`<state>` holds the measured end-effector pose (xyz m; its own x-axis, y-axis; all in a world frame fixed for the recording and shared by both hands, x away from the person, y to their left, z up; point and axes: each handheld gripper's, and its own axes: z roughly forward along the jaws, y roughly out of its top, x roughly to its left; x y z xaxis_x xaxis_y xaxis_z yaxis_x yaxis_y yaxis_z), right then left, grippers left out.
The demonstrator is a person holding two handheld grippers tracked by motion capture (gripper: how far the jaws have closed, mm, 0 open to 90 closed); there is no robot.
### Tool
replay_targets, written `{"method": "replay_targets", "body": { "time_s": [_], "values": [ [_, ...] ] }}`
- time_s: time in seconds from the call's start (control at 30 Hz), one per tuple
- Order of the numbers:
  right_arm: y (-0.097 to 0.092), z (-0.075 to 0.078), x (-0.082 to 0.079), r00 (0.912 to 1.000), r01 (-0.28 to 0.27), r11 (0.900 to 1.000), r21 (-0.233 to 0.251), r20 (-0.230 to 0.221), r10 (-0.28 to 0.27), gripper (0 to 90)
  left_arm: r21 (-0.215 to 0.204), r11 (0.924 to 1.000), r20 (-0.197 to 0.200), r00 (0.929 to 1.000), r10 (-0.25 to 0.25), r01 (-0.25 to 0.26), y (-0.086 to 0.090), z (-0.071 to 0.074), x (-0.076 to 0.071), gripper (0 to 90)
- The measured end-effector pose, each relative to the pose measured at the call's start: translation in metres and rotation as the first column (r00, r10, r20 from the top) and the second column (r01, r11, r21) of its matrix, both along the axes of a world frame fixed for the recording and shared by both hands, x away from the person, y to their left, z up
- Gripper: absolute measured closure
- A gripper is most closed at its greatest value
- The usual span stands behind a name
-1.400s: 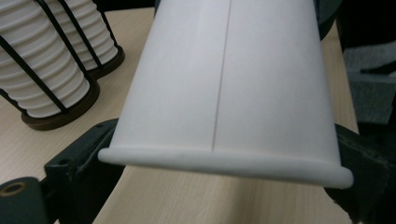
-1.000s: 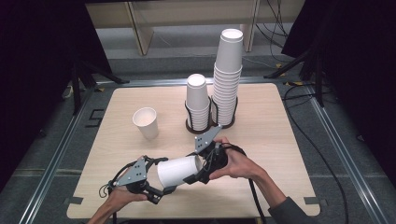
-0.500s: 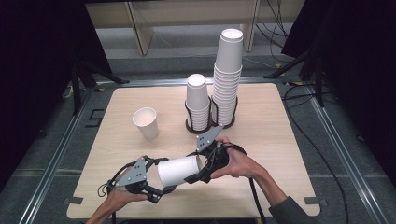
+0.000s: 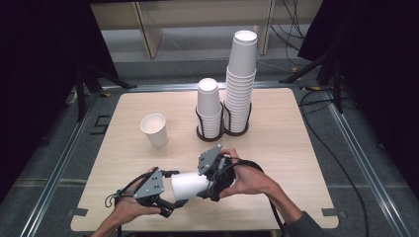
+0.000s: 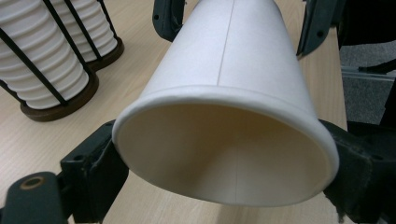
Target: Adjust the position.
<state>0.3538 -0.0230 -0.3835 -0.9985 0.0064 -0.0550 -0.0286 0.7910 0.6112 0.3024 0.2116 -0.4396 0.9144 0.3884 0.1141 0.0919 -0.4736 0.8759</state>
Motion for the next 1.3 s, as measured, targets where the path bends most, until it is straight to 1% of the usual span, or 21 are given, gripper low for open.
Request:
{"method": "replay_targets", "body": {
  "time_s": [0.07, 0.23, 0.27, 0.3, 0.33, 0.43, 0.5, 0.57, 0.6, 0.67, 0.73, 0.83, 0.9, 0.93, 0.97, 1.0, 1.07, 1.13, 1.23, 1.27, 1.3],
  "values": [
    [0.005, -0.002, -0.001, 0.9988, -0.032, 0.9993, -0.020, 0.036, 0.032, 16.6, 0.016, 0.9998, -0.001, 1.0000, 0.007, -0.007, -0.002, 0.001, -0.001, 11.5],
    [0.015, -0.008, -0.009, 0.9959, -0.024, 0.9950, -0.097, 0.084, 0.032, 17.0, 0.069, 0.9975, -0.017, 0.9998, 0.013, -0.012, -0.004, 0.004, -0.002, 11.5],
    [0.018, -0.009, -0.006, 0.9876, -0.087, 0.9909, -0.103, 0.122, 0.099, 17.1, 0.073, 0.9973, -0.023, 0.9996, 0.014, -0.012, -0.005, 0.004, -0.003, 11.5],
    [0.019, -0.009, -0.006, 0.9865, -0.073, 0.9910, -0.113, 0.138, 0.088, 17.2, 0.080, 0.9968, -0.019, 0.9998, 0.011, -0.010, -0.006, 0.003, -0.003, 11.5],
    [0.021, -0.011, -0.007, 0.9877, -0.075, 0.9905, -0.115, 0.128, 0.090, 17.3, 0.093, 0.9957, -0.026, 0.9996, 0.007, -0.004, -0.006, 0.004, -0.003, 11.5],
    [0.024, -0.014, -0.008, 0.9844, -0.074, 0.9881, -0.135, 0.149, 0.094, 17.2, 0.113, 0.9936, -0.024, 0.9997, 0.003, 0.000, -0.007, 0.006, -0.005, 11.5],
    [0.026, -0.017, -0.009, 0.9870, -0.072, 0.9867, -0.146, 0.132, 0.092, 17.2, 0.105, 0.9945, -0.020, 0.9998, 0.008, -0.006, -0.008, 0.007, -0.006, 11.4],
    [0.028, -0.018, -0.009, 0.9825, -0.092, 0.9849, -0.147, 0.148, 0.113, 17.8, 0.112, 0.9937, -0.016, 0.9999, 0.002, 0.000, -0.008, 0.007, -0.006, 11.4],
    [0.028, -0.020, -0.009, 0.9859, -0.086, 0.9847, -0.152, 0.129, 0.106, 17.9, 0.109, 0.9940, -0.012, 0.9999, -0.003, 0.004, -0.008, 0.007, -0.005, 11.4],
    [0.029, -0.021, -0.009, 0.9819, -0.099, 0.9824, -0.158, 0.145, 0.122, 19.3, 0.111, 0.9938, -0.011, 0.9999, -0.003, 0.004, -0.008, 0.007, -0.006, 11.2],
    [0.029, -0.022, -0.009, 0.9814, -0.108, 0.9824, -0.152, 0.141, 0.130, 20.2, 0.081, 0.9967, -0.011, 0.9999, -0.007, 0.008, -0.007, 0.005, -0.005, 10.5],
    [0.025, -0.020, -0.005, 0.9838, -0.108, 0.9875, -0.115, 0.131, 0.123, 20.1, -0.018, 0.9998, -0.025, 0.9996, 0.010, -0.010, -0.003, 0.002, -0.001, 7.2],
    [0.021, -0.018, -0.003, 0.9884, -0.097, 0.9928, -0.070, 0.110, 0.104, 20.2, -0.093, 0.9952, -0.021, 0.9994, 0.027, -0.029, 0.000, 0.001, 0.001, 5.2],
    [0.018, -0.017, -0.002, 0.9947, -0.070, 0.9965, -0.046, 0.072, 0.073, 20.4, -0.125, 0.9914, -0.030, 0.9989, 0.037, -0.040, 0.002, 0.001, 0.001, 5.5],
    [0.015, -0.017, 0.000, 0.9962, -0.070, 0.9975, -0.013, 0.051, 0.070, 20.4, -0.156, 0.9870, -0.034, 0.9988, 0.036, -0.041, 0.004, 0.001, 0.003, 5.5],
    [0.012, -0.016, 0.003, 0.9971, -0.068, 0.9975, 0.020, 0.036, 0.067, 20.5, -0.166, 0.9850, -0.038, 0.9983, 0.044, -0.049, 0.006, 0.001, 0.003, 5.3],
    [0.006, -0.013, 0.006, 0.9981, -0.058, 0.9966, 0.058, 0.023, 0.057, 20.5, -0.236, 0.9699, -0.047, 0.9976, 0.050, -0.059, 0.006, -0.001, 0.005, 5.0],
    [0.002, -0.011, 0.009, 0.9992, -0.040, 0.9933, 0.108, 0.008, 0.040, 20.6, -0.266, 0.9606, -0.060, 0.9959, 0.068, -0.081, 0.008, -0.001, 0.005, 4.9],
    [-0.002, -0.010, 0.012, 0.9993, -0.027, 0.9833, 0.180, -0.020, 0.031, 20.6, -0.337, 0.9364, -0.078, 0.9940, 0.077, -0.099, 0.008, -0.002, 0.006, 4.6],
    [-0.004, -0.010, 0.012, 0.9991, -0.009, 0.9821, 0.188, -0.039, 0.016, 20.6, -0.364, 0.9269, -0.067, 0.9950, 0.074, -0.093, 0.007, -0.002, 0.006, 4.1],
    [-0.003, -0.010, 0.013, 0.9990, -0.023, 0.9793, 0.201, -0.034, 0.030, 20.6, -0.367, 0.9254, -0.061, 0.9951, 0.078, -0.095, 0.009, 0.000, 0.006, 4.2]
  ]
}}
